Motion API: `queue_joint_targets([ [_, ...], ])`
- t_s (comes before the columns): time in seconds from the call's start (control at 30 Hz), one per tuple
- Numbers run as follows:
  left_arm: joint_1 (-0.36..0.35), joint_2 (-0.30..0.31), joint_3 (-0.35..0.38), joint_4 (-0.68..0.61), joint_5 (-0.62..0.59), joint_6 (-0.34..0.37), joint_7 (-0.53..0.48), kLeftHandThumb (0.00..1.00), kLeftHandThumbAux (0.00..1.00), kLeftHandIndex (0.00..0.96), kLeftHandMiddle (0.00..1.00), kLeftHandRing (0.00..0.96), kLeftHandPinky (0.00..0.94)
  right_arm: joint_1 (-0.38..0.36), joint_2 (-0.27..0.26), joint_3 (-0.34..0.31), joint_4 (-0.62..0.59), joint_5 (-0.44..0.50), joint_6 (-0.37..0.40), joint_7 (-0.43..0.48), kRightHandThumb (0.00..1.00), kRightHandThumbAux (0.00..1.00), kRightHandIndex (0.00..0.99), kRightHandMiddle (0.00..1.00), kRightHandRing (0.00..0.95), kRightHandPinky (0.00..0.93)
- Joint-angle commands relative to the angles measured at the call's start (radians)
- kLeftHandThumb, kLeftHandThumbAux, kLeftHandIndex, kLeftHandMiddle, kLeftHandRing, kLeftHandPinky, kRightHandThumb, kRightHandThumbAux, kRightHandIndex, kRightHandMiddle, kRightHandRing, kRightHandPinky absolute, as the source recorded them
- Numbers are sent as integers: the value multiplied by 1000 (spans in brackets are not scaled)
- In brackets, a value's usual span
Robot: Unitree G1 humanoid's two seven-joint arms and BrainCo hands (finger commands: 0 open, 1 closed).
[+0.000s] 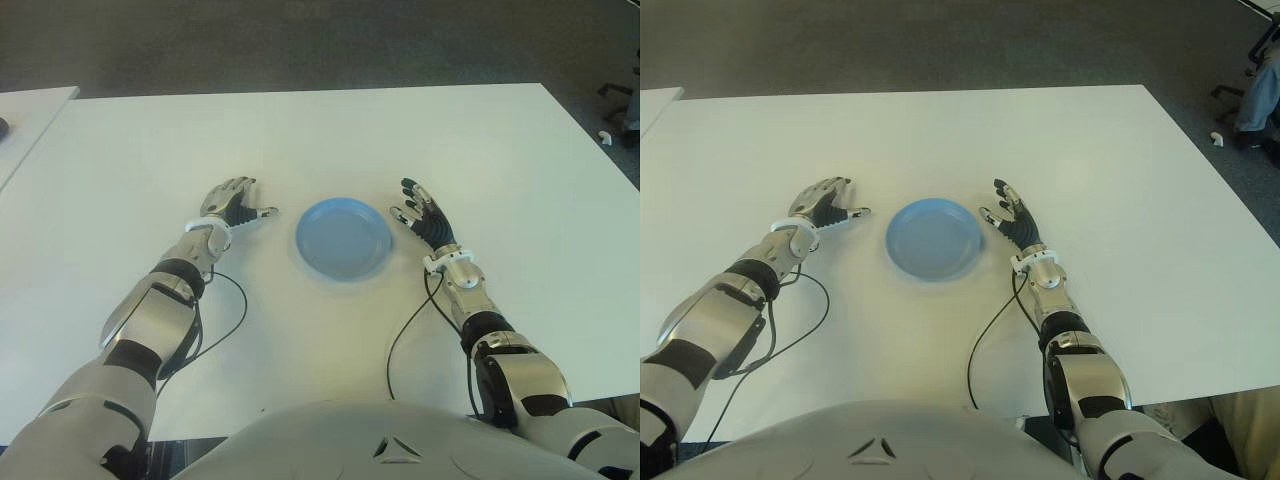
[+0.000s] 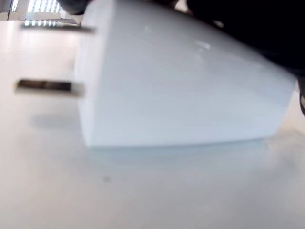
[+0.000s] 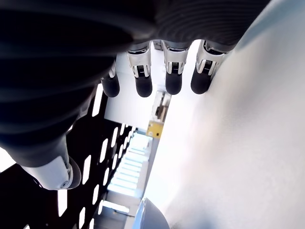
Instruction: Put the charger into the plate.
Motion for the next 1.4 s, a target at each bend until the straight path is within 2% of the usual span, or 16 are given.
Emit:
queue_joint_targets([
  [0.03,50,-23,-22,33,22,22,-26,140,297,22,0,0,20,22,3,1,30,7,20,7,61,626,0,23,22,20],
  [0.43,57,-18,-36,27,46,18,19,138,280,31,0,0,35,20,5,0,30,6,25,0,66,626,0,23,23,22],
  [0.57,62,-12,-50,23,59,-3,68,168,300,44,10,9,94,19,6,-3,30,12,29,5,76,628,0,29,29,26],
  [0.7,72,5,-80,23,91,-34,154,284,367,77,70,88,201,17,8,-5,30,16,29,8,87,629,0,37,36,33],
  [0.73,75,10,-92,24,105,-41,183,318,384,122,165,211,309,17,9,-5,30,17,28,8,90,630,0,40,38,34],
  [0.77,77,18,-116,25,133,-45,232,330,390,139,199,255,348,17,9,-5,30,17,25,7,92,630,0,41,38,35],
  [0.8,79,23,-134,26,152,-47,266,351,402,183,313,365,455,17,9,-5,31,17,24,6,93,628,0,41,38,35],
  [0.83,78,26,-154,27,174,-45,303,365,410,212,387,436,525,16,8,-4,32,16,21,4,94,627,0,41,38,34],
  [0.9,75,31,-193,29,217,-32,382,380,424,257,475,510,597,16,8,-1,31,14,17,-1,94,625,0,40,38,33],
  [0.93,74,33,-211,30,238,-23,421,397,456,314,535,558,636,16,8,0,31,12,15,-3,91,624,0,38,36,31],
  [1.0,73,35,-239,34,269,-6,487,420,495,374,595,606,677,16,8,2,32,10,12,-7,88,623,0,35,33,29],
  [1.03,74,35,-250,36,281,4,522,520,569,395,634,642,717,16,8,3,31,9,11,-9,86,622,0,32,30,27],
  [1.1,75,34,-267,41,300,27,583,609,631,415,664,670,744,16,9,4,31,9,9,-11,83,621,0,30,29,27],
  [1.13,76,33,-274,43,307,38,608,646,655,424,711,708,776,16,9,4,31,10,8,-11,83,621,0,29,28,27],
  [1.23,76,30,-288,49,322,68,659,692,683,436,786,768,825,16,11,4,30,12,9,-11,84,619,0,30,28,29],
  [1.4,71,28,-303,56,332,91,710,719,695,441,831,812,840,16,14,3,28,12,12,-17,85,609,0,39,33,31],
])
